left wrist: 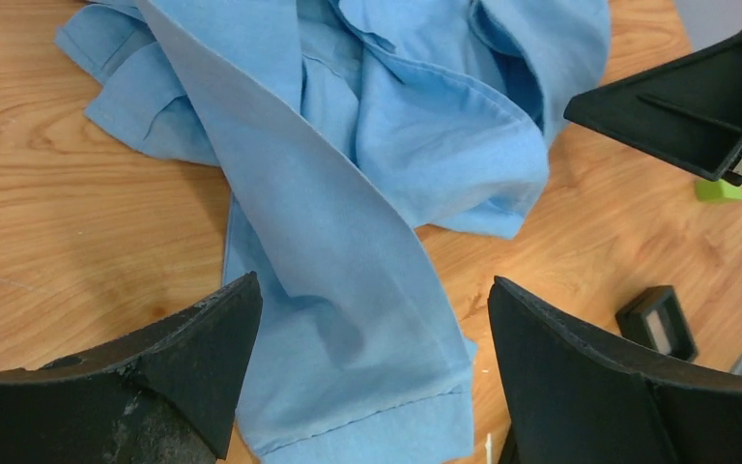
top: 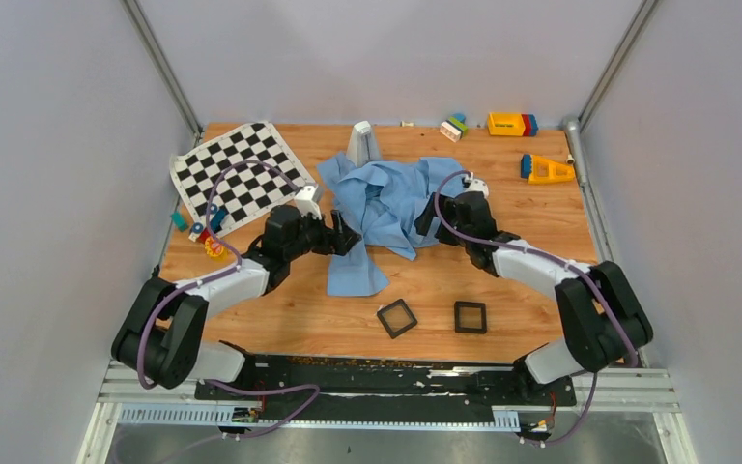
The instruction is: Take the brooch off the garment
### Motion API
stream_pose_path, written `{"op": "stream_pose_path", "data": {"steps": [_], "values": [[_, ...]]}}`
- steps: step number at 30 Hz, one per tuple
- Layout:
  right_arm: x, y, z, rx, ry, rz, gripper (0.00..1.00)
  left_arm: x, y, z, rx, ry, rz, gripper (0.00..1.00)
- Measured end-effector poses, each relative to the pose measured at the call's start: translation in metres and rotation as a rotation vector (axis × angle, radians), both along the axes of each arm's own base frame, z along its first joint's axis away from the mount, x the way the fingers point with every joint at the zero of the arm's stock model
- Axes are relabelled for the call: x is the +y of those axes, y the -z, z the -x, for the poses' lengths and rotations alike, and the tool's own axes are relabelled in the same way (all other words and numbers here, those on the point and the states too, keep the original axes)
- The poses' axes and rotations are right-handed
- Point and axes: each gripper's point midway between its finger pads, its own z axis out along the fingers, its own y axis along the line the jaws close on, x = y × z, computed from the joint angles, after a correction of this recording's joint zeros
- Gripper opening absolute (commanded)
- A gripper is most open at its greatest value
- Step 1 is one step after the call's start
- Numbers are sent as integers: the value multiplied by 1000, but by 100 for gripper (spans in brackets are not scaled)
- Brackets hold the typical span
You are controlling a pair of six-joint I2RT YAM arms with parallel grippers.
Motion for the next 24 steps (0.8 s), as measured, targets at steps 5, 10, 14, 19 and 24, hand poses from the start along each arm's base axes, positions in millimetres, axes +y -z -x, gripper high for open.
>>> {"op": "stream_pose_path", "data": {"steps": [5, 10, 14, 19, 24], "values": [[20, 19, -16, 28, -9, 48, 79, -11, 17, -6, 25, 8, -93, 91], [37, 33, -17, 42, -38, 95, 30, -17, 36, -9, 76, 22, -174, 72], [32, 30, -17, 30, -17, 117, 14, -16, 48, -14, 117, 28, -230, 19], [13, -14, -9, -80, 39, 102, 4, -7, 56, -9, 140, 31, -290, 0], [-11, -60, -4, -198, 128, 90, 0, 18, 46, -11, 122, -76, -369, 0]]}}
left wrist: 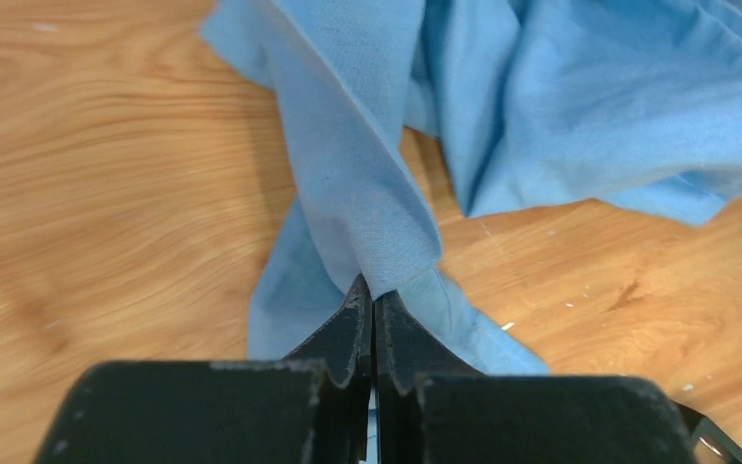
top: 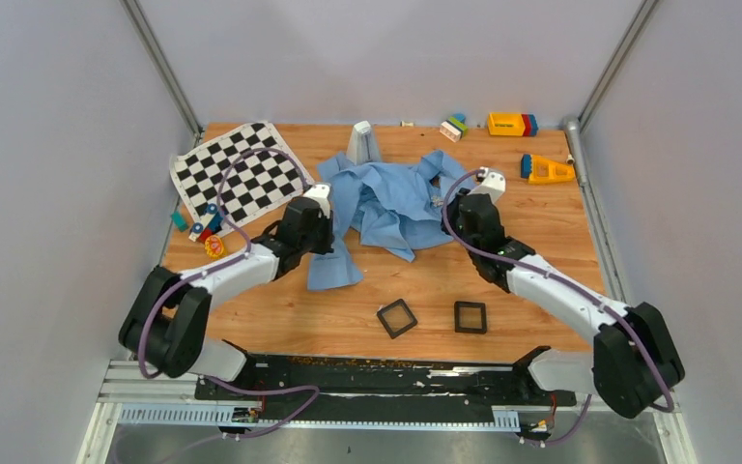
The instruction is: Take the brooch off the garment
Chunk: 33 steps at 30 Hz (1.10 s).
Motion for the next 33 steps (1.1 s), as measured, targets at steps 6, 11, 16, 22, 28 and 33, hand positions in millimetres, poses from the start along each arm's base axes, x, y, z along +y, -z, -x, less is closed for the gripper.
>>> {"op": "stream_pose_path", "data": {"steps": [6, 11, 16, 22, 28, 33], "values": [[-48, -52, 1, -85, 131, -26, 0, 57, -74, 2, -174, -239, -58, 0], [-69, -148, -19, -160, 171, -78, 0, 100, -186, -2, -306, -424, -2, 0], [-58, -283, -21, -361, 99, -153, 1, 156, -317, 11, -481, -600, 63, 0], [-62, -354, 3, -494, 68, -210, 2, 187, -402, 54, -588, -665, 76, 0], [-59, -327, -2, -414, 69, -197, 1, 198, -412, 81, -572, -665, 35, 0], [-63, -306, -15, -354, 135, -200, 2, 224, -421, 95, -568, -774, -58, 0]]}}
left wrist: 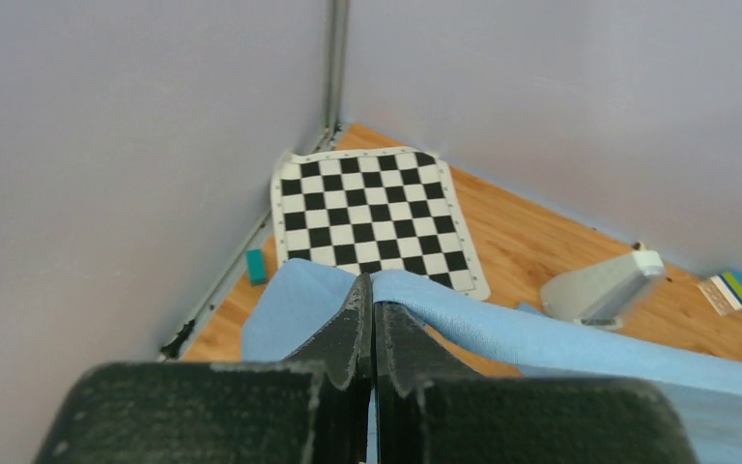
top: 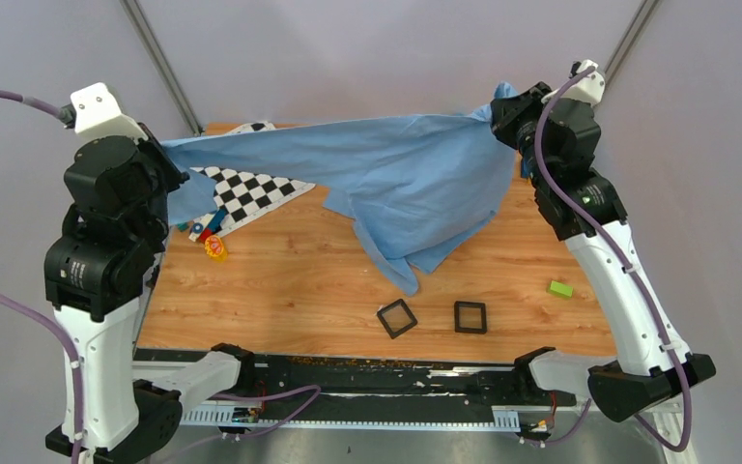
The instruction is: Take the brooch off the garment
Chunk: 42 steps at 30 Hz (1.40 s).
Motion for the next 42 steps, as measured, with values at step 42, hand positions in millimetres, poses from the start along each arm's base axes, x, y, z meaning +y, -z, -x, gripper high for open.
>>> {"op": "stream_pose_path", "data": {"steps": [42], "values": [[52, 52, 56, -221, -338, -452, 0, -38, 197, -24, 359, 206, 263, 30]]}}
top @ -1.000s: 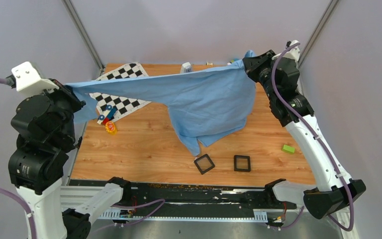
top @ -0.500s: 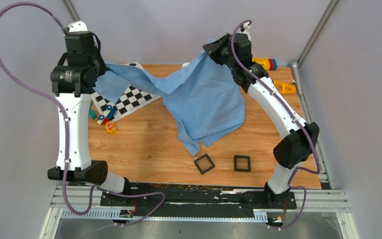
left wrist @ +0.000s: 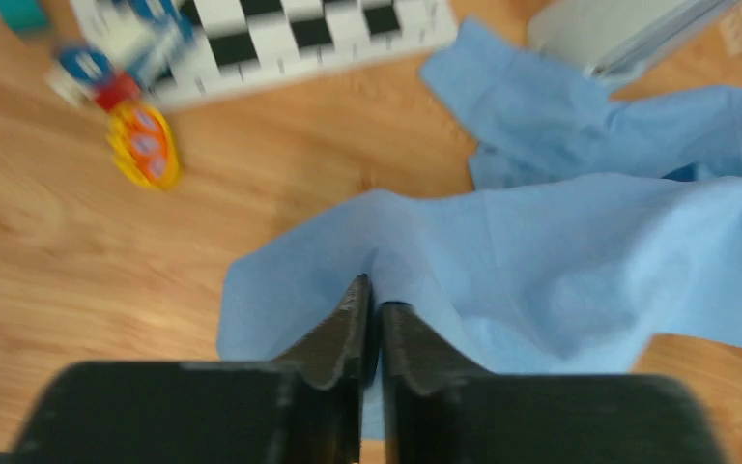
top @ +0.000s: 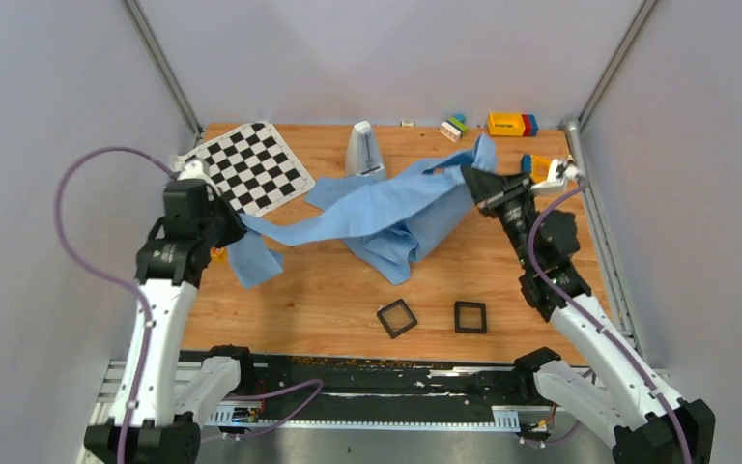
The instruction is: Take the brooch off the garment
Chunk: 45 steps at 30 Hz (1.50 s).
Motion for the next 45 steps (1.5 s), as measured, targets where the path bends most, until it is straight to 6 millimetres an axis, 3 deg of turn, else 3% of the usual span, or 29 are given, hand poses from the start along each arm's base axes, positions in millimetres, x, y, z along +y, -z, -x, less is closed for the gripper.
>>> {"op": "stream_pose_path", "data": {"steps": [1, 2, 3, 5, 6, 7, 8, 9, 10, 13, 16, 20, 25, 30, 33, 35, 39, 42, 43, 44, 45], "values": [[-3, 27, 2, 44, 7, 1, 0, -5, 22, -3, 44, 17, 17, 51], [-6, 64, 6, 113, 12, 6, 0, -12, 57, -5, 122, 31, 48, 62], [-8, 103, 9, 196, 20, 19, 0, -15, 84, -5, 189, 37, 57, 82], [-15, 175, 18, 375, 43, 48, 12, -19, 128, 2, 322, 26, 75, 94], [-20, 204, 25, 453, 57, 58, 26, -19, 139, 6, 357, 23, 71, 98], [-26, 235, 35, 534, 75, 69, 48, -20, 144, 9, 372, 16, 65, 98], [-31, 254, 43, 583, 89, 68, 70, -21, 144, 9, 370, 16, 55, 99], [-36, 268, 51, 624, 107, 68, 85, -25, 141, 6, 347, 25, 35, 99], [-43, 279, 58, 656, 133, 85, 90, -31, 135, 4, 321, 46, 15, 100], [-59, 278, 63, 660, 204, 101, 93, -63, 121, 0, 274, 150, -49, 100], [-74, 265, 63, 653, 274, 162, 94, -109, 112, -11, 234, 294, -77, 100], [-89, 231, 53, 627, 363, 264, 95, -165, 137, -26, 248, 452, -61, 100], [-94, 204, 26, 611, 412, 473, 96, -207, 174, -45, 298, 577, -104, 100], [-78, 199, -9, 608, 332, 723, 90, -248, 168, -78, 230, 717, -134, 100], [-62, 210, -28, 626, 252, 824, 91, -270, 154, -100, 170, 788, -141, 100], [-53, 228, -35, 658, 193, 880, 92, -285, 150, -113, 136, 834, -143, 100], [-48, 272, -35, 748, 107, 982, 84, -300, 166, -117, 148, 915, -138, 91], [-48, 299, -34, 818, 73, 1039, 65, -305, 183, -110, 190, 968, -127, 75], [-48, 304, -34, 834, 67, 1053, 60, -305, 188, -106, 202, 980, -122, 64], [-49, 310, -36, 854, 67, 1064, 51, -305, 192, -102, 213, 992, -118, 58], [-49, 313, -38, 867, 72, 1072, 38, -304, 195, -99, 222, 997, -111, 45]]}}
